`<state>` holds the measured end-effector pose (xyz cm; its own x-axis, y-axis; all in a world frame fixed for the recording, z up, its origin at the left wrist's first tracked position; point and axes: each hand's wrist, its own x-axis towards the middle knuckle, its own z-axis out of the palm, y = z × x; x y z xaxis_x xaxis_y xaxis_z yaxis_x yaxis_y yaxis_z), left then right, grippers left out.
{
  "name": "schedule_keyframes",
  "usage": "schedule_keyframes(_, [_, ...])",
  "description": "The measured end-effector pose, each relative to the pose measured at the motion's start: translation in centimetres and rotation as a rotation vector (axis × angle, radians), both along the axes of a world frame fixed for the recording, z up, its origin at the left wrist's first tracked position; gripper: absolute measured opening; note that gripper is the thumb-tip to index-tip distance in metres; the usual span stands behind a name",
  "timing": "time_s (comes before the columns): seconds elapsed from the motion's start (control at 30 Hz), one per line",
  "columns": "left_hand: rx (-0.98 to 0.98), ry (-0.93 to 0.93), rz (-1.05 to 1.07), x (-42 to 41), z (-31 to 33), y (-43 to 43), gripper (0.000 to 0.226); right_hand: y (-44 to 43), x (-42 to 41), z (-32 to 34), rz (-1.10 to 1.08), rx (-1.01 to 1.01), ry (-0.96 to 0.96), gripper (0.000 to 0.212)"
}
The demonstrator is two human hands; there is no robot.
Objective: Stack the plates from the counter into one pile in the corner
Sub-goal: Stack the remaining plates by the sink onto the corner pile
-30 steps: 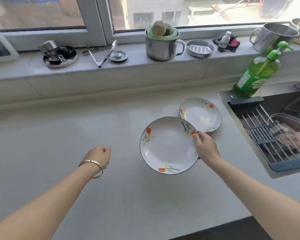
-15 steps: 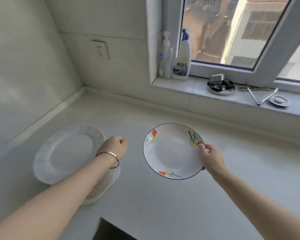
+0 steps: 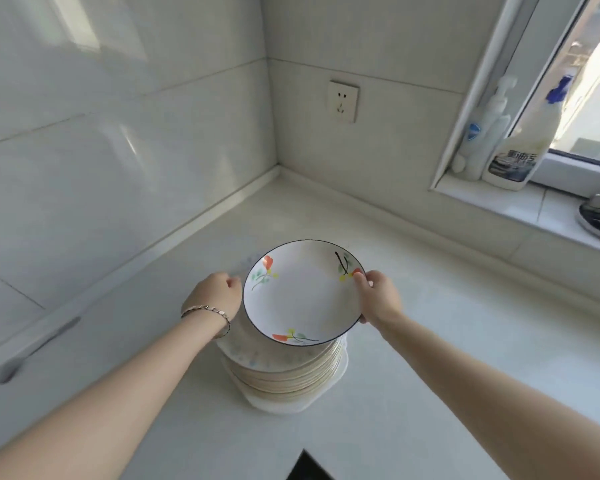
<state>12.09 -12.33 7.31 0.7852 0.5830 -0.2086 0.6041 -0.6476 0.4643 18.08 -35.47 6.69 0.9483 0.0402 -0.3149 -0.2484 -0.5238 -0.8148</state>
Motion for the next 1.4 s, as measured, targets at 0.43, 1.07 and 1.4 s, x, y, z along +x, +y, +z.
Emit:
schedule_keyframes(0.43, [0.013, 0.000, -0.051, 1.2, -0.3, 1.0, 0.036, 3.5, -0.9, -0.9, 0.240, -0.375, -0.051, 0.032])
schedule_keyframes(1.07, [0.101, 0.054, -0.904, 4.6, -0.3, -29.6, 0.022, -28.8, -8.4, -5.5, -0.228, -0.386, 0.383, 0.033])
schedule_keyframes(1.4, [0.063, 0.232, -1.144, -0.9, -5.5, -55.7, 0.026, -55.1, -21.4, -9.6, -0.653, -0.297, 0.443, 0.020])
